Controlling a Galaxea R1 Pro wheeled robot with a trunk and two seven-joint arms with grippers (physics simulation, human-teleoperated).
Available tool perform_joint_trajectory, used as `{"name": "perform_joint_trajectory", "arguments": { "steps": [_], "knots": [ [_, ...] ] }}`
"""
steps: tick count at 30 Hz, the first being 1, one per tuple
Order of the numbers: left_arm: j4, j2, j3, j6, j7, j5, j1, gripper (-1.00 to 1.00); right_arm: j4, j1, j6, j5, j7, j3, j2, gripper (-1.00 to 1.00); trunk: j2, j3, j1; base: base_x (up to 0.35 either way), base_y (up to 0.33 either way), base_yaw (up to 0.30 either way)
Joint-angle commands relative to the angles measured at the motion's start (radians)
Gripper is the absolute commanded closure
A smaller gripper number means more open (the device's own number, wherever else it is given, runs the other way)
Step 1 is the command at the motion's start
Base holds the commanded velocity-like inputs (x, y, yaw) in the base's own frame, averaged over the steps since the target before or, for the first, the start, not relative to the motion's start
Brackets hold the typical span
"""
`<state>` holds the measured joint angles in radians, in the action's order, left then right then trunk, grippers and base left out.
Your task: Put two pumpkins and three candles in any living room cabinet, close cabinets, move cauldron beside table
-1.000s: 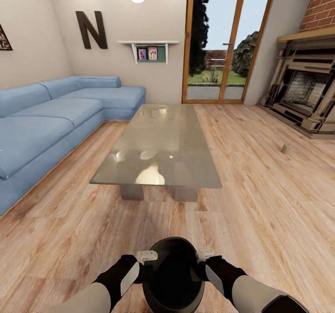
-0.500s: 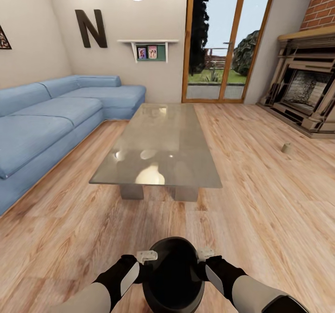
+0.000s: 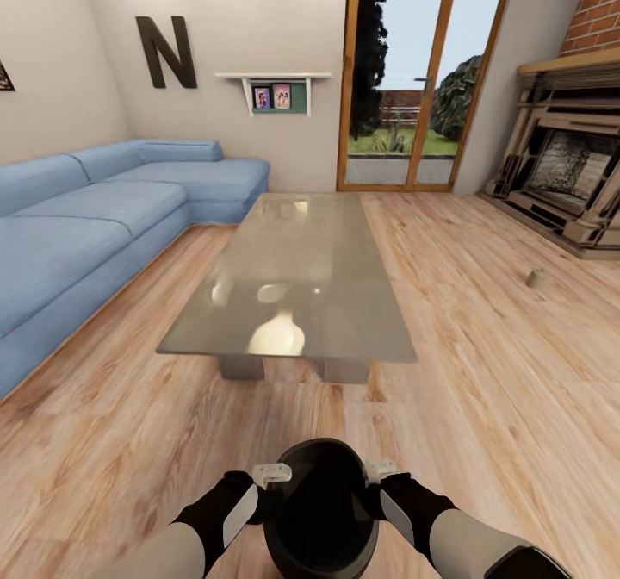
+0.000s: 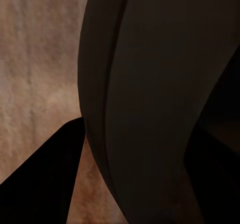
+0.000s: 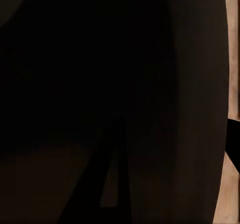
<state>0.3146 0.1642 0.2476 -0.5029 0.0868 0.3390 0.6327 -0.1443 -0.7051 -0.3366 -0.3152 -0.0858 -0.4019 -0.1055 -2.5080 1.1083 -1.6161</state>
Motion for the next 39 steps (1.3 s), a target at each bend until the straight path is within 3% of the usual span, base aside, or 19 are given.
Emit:
{"name": "perform_joint_trajectory", "arguments": {
  "steps": [1, 13, 39],
  "knots": [
    [0.003, -0.002, -0.005, -0.005, 0.008, 0.003, 0.001, 1.00, -0.001, 0.000, -0.004, -0.005, 0.000, -0.006, 0.001, 1.00, 0.000, 0.001, 0.000, 0.226, 0.000, 0.000],
    [0.003, -0.002, -0.006, -0.005, 0.008, 0.003, 0.001, 1.00, -0.001, 0.000, -0.004, -0.005, 0.000, -0.006, 0.001, 1.00, 0.000, 0.001, 0.000, 0.202, 0.000, 0.000],
    [0.003, -0.002, -0.007, -0.005, 0.008, 0.003, 0.001, 1.00, -0.001, 0.000, -0.004, -0.005, 0.000, -0.006, 0.001, 1.00, 0.000, 0.024, 0.000, 0.004, 0.000, 0.036]
  ]
}}
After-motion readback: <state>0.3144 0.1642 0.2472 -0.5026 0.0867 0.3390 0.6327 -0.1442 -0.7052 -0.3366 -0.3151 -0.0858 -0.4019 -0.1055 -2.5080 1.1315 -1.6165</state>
